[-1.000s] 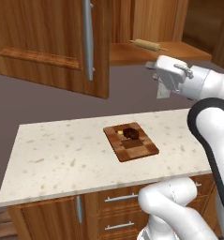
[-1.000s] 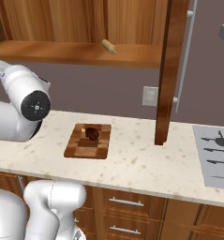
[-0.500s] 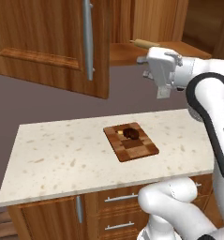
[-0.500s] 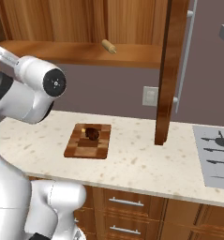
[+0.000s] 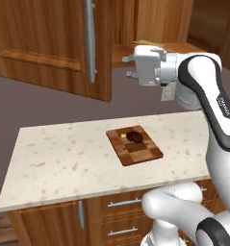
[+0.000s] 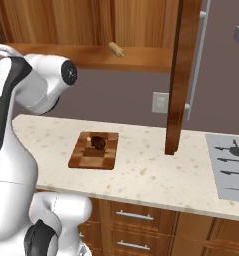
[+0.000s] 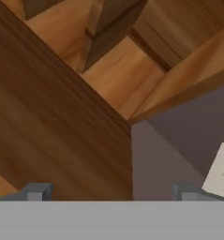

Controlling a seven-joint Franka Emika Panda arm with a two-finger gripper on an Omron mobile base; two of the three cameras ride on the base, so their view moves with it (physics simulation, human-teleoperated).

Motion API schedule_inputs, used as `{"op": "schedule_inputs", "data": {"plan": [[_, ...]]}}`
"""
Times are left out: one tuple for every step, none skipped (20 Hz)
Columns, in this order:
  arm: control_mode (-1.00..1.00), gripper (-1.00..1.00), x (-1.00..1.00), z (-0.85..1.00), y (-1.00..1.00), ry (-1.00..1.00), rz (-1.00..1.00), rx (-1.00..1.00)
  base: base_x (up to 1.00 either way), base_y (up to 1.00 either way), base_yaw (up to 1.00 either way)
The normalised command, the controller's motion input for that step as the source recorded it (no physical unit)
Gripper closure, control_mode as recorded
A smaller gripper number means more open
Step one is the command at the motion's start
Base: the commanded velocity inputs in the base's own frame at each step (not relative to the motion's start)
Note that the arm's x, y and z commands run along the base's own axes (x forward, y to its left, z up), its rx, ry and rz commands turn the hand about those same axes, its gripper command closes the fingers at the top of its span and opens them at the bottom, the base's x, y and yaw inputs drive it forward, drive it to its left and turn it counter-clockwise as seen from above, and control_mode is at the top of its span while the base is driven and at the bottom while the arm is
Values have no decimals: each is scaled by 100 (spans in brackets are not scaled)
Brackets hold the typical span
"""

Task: Open the cabinet, retrieve the rolling pin, and place it next to the meat on the cutting board to prepare for tenderizing.

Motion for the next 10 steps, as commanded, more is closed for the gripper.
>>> {"op": "schedule_inputs", "data": {"plan": [[-100,-100,40,-5,42,3,18,0,0,0,0],[-100,-100,43,0,37,3,17,0,0,0,0],[-100,-100,45,0,33,3,17,0,0,0,0],[-100,-100,49,0,30,4,16,0,0,0,0],[-100,-100,47,0,26,5,15,0,0,0,0],[-100,-100,44,0,25,6,15,0,0,0,0],[-100,-100,44,0,26,6,14,0,0,0,0],[-100,-100,39,0,25,6,14,0,0,0,0],[-100,-100,37,0,23,6,14,0,0,0,0],[-100,-100,34,0,21,6,14,0,0,0,0]]}}
